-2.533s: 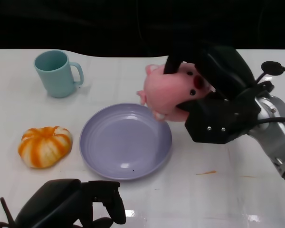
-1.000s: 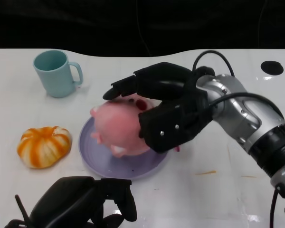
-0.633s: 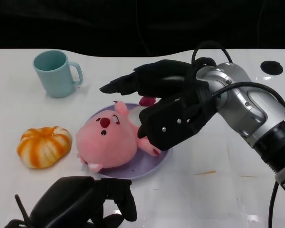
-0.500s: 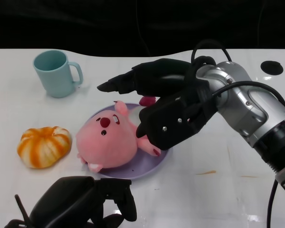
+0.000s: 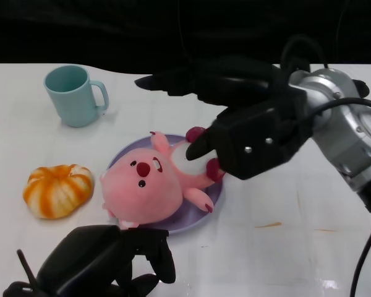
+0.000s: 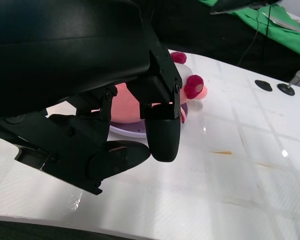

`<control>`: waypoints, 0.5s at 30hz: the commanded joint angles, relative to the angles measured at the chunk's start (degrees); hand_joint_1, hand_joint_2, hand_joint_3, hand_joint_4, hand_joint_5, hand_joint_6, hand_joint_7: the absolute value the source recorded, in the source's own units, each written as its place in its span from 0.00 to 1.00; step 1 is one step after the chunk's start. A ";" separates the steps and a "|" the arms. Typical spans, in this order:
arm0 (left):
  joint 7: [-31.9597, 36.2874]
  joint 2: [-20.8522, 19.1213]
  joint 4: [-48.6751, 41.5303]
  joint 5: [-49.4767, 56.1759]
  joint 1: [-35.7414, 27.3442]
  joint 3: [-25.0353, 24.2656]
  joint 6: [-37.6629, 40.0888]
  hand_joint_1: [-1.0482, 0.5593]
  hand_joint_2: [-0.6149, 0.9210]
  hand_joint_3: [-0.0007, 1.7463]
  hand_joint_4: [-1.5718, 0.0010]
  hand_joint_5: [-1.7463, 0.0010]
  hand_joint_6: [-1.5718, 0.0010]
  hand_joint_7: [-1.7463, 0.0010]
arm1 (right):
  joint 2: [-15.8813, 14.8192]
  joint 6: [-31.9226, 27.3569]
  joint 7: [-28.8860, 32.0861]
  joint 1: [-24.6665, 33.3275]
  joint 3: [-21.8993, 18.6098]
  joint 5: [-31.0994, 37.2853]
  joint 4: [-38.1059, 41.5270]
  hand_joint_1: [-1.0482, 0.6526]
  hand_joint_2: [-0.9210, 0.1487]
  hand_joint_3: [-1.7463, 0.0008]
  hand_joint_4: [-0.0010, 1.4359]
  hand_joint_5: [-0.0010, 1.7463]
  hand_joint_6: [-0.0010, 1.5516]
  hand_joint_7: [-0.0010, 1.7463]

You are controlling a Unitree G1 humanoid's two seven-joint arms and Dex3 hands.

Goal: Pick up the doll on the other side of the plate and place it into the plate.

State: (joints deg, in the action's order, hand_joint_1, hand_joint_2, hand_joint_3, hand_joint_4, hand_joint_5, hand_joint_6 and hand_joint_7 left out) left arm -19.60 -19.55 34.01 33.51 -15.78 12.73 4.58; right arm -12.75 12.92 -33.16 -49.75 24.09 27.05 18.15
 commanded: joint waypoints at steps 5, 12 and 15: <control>0.52 -0.97 -2.04 -0.92 0.81 -1.00 -1.66 0.53 0.85 0.42 0.53 0.17 0.53 0.35 | -4.55 -0.22 -0.29 7.20 -4.58 -5.47 -6.21 0.13 0.00 0.93 0.00 0.24 0.09 0.02; 0.15 -1.24 -2.12 -1.72 0.77 -1.65 -2.11 0.53 0.86 0.40 0.53 0.17 0.53 0.35 | -6.96 0.40 0.57 14.19 -8.74 -10.34 -11.67 0.22 0.00 0.92 0.01 0.41 0.16 0.05; 0.18 -1.42 -1.81 -1.94 0.41 -2.02 -2.28 0.53 0.86 0.40 0.54 0.17 0.53 0.36 | -7.67 -0.42 0.88 17.41 -10.51 -11.88 -14.89 0.25 0.00 0.93 0.04 0.45 0.21 0.07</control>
State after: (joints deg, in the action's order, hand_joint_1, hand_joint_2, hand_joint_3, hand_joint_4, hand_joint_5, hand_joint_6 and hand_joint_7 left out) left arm -19.59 -20.09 32.10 31.86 -14.99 11.33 2.62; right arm -19.22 12.71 -32.82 -33.48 14.97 16.39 4.92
